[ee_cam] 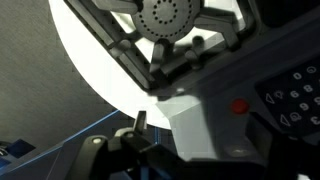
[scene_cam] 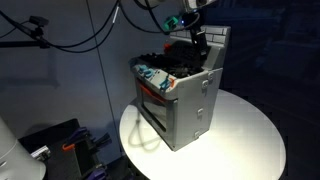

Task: Press the right upper button on the stove

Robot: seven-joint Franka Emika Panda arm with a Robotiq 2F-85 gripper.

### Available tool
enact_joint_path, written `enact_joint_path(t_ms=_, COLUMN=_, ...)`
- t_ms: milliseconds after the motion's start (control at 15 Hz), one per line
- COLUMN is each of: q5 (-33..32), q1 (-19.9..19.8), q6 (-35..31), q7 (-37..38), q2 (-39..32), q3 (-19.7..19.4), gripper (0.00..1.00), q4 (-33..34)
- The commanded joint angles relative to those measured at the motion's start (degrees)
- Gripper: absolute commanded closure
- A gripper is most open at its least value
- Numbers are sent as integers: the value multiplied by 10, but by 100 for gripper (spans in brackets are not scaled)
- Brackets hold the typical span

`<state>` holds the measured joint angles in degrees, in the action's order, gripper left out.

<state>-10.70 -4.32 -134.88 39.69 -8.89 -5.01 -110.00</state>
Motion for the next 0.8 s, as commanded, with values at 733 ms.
enact_joint_path(t_ms=733, q5=10, q1=9, q6=23, q7=8, q2=-38, q3=-16, gripper=0, q4=56)
